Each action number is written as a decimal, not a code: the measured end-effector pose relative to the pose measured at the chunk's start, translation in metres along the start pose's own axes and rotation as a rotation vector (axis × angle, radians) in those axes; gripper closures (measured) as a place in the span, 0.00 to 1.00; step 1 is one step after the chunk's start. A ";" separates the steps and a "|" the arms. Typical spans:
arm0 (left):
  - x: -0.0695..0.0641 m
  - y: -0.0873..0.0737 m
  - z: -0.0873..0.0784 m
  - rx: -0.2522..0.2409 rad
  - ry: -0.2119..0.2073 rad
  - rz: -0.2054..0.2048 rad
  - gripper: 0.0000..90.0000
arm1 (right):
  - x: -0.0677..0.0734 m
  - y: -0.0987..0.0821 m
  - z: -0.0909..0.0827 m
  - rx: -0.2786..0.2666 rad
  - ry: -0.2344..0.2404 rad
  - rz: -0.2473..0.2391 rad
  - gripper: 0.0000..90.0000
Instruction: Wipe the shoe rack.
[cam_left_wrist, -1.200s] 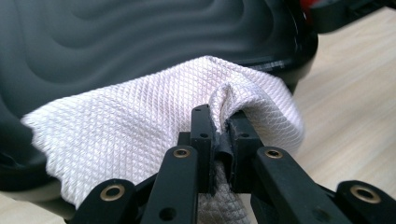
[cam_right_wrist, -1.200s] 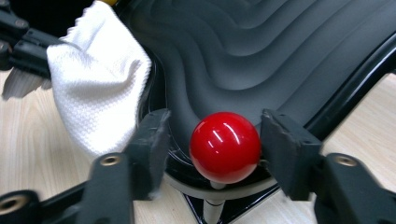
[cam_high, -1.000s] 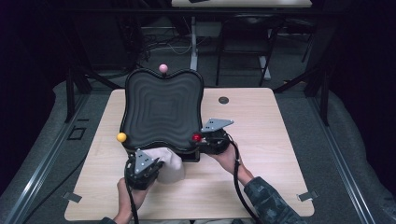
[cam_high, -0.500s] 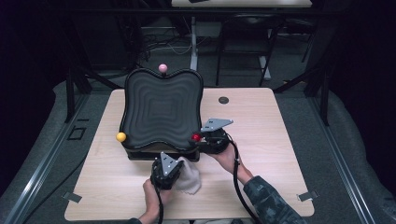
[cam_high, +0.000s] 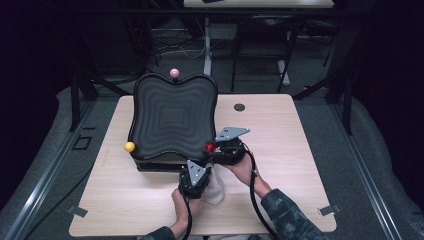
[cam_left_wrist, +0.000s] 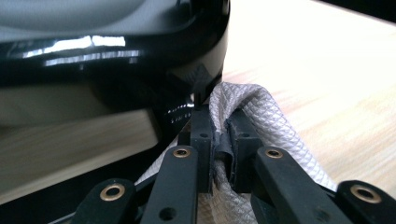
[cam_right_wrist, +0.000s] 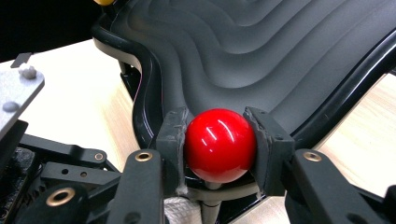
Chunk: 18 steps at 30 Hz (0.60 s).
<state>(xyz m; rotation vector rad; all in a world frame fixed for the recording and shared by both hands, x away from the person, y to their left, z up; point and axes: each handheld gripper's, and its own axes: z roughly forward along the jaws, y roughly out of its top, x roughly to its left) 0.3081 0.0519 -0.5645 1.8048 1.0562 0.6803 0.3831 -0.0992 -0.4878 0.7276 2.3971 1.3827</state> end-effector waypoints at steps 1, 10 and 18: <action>0.000 0.000 0.000 -0.014 0.006 -0.014 0.92 | 0.000 0.000 0.000 0.000 0.000 -0.001 0.67; 0.005 -0.009 0.013 0.073 -0.015 -0.052 0.93 | 0.000 0.000 0.000 0.003 -0.002 -0.004 0.67; 0.006 -0.005 0.007 0.028 -0.002 -0.067 0.92 | 0.000 0.000 0.000 0.003 0.000 -0.004 0.67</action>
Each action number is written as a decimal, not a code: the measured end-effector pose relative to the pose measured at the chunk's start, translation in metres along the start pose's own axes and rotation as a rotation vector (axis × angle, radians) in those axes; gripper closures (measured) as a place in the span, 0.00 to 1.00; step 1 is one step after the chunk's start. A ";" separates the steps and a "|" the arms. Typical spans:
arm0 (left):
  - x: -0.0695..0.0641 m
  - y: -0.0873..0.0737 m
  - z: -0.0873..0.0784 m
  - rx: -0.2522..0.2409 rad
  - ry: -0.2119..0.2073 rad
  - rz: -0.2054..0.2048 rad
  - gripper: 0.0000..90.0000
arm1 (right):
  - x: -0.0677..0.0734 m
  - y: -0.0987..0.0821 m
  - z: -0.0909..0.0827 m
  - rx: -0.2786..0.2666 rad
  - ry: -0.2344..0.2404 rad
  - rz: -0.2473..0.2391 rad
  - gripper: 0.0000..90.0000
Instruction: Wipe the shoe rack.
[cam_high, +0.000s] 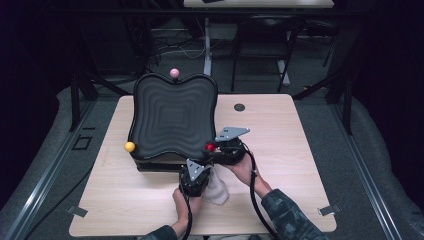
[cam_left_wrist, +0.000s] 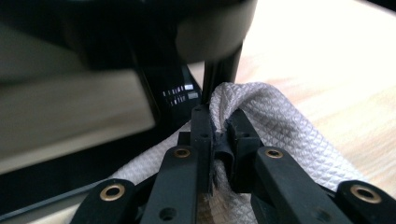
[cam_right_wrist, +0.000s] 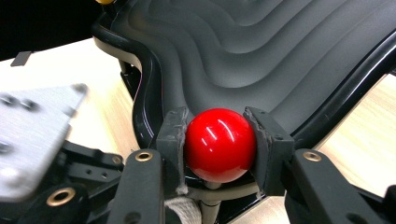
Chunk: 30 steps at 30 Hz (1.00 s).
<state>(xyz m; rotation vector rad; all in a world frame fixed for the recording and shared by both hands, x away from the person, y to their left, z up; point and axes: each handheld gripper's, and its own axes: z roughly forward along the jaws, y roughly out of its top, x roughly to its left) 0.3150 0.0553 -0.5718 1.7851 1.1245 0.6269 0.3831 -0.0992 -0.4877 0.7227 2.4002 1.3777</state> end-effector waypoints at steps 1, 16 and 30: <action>0.000 0.003 -0.002 -0.015 0.002 0.002 0.92 | 0.000 0.000 0.000 0.000 0.000 0.000 0.67; -0.002 -0.009 0.010 0.055 -0.003 0.023 0.92 | 0.000 0.001 0.000 0.004 -0.003 -0.003 0.67; 0.010 -0.009 0.009 0.092 0.045 0.009 0.92 | 0.000 0.001 0.000 0.004 -0.003 -0.012 0.67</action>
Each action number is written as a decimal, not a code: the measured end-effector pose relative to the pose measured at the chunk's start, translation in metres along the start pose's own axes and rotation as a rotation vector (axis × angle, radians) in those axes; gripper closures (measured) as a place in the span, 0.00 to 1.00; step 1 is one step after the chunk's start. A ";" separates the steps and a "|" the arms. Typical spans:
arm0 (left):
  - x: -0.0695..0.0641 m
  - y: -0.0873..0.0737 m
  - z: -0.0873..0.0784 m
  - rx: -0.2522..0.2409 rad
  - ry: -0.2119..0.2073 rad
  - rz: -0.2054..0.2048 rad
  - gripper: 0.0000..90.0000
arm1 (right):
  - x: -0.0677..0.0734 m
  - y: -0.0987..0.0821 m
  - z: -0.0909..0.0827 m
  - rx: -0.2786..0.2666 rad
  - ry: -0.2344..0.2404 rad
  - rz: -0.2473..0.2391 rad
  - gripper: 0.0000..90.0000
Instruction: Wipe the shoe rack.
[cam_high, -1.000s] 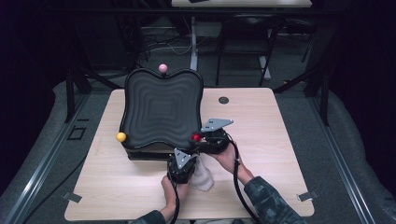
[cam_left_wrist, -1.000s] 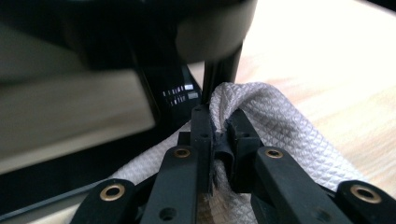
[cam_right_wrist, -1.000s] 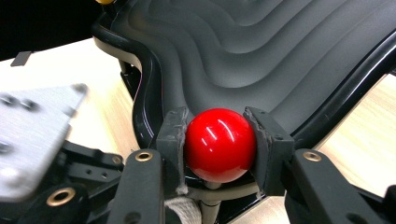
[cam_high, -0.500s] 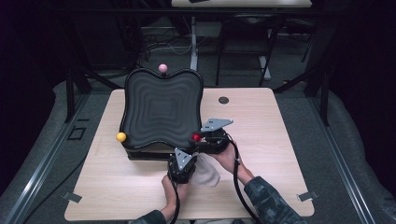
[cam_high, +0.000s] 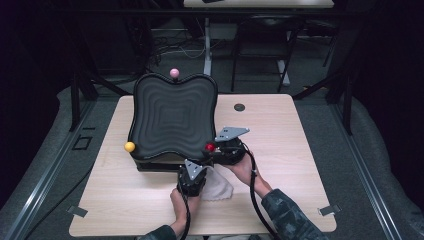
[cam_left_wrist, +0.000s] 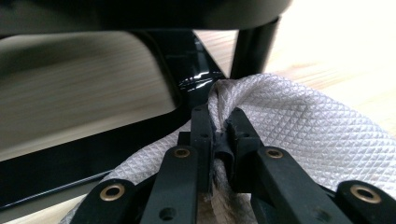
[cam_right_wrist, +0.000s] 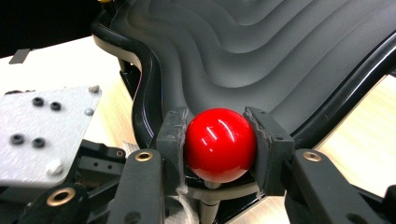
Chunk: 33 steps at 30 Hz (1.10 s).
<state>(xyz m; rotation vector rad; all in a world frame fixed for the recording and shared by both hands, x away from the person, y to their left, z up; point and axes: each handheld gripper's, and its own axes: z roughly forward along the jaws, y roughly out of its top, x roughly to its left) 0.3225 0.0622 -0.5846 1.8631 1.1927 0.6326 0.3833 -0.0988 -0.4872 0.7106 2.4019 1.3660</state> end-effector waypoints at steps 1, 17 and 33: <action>0.001 0.000 0.000 0.003 -0.001 -0.001 0.92 | 0.000 0.000 0.000 0.001 -0.001 -0.001 0.67; 0.045 -0.008 -0.018 0.024 0.101 -0.068 0.92 | 0.000 0.000 0.000 0.009 -0.004 -0.006 0.67; 0.095 -0.017 -0.037 0.042 0.229 -0.153 0.92 | 0.001 0.001 0.000 0.010 -0.006 -0.007 0.67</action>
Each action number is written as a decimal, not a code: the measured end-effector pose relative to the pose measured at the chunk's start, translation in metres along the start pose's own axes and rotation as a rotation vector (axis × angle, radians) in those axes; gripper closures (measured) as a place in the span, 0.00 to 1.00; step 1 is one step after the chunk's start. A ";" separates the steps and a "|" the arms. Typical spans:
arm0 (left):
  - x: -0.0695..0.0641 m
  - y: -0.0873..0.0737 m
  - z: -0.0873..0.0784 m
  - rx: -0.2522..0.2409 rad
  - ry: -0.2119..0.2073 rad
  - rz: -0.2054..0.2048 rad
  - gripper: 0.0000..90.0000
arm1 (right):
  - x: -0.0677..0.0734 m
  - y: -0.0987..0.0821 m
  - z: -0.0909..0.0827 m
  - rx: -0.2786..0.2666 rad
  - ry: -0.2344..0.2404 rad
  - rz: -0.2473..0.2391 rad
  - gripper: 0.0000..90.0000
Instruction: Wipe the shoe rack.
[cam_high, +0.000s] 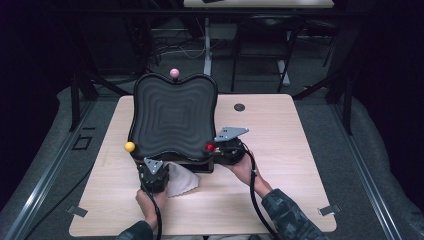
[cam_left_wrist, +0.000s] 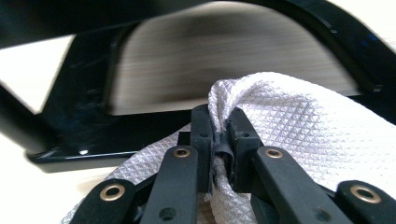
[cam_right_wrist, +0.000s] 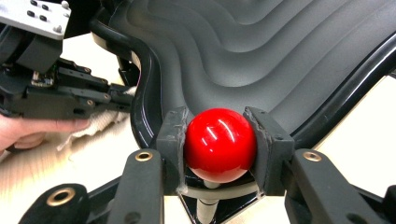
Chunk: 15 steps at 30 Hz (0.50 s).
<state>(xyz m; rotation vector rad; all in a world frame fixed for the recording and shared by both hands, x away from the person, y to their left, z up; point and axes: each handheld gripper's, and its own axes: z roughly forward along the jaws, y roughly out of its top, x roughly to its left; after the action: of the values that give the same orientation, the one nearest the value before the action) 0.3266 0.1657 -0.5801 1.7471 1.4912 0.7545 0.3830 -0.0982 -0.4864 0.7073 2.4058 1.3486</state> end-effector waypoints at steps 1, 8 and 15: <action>0.002 0.000 0.000 0.000 0.009 -0.005 0.92 | 0.000 0.000 0.000 0.000 0.000 0.001 0.67; 0.022 -0.001 -0.003 0.011 0.052 -0.054 0.92 | 0.000 0.000 0.000 0.003 0.000 0.000 0.67; 0.046 0.000 -0.006 0.024 0.108 -0.105 0.92 | 0.000 0.001 0.000 0.006 -0.003 -0.001 0.67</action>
<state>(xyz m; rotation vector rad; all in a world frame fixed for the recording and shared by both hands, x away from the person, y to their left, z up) 0.3293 0.2117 -0.5775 1.6541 1.6569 0.7904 0.3829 -0.0977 -0.4858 0.7083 2.4086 1.3398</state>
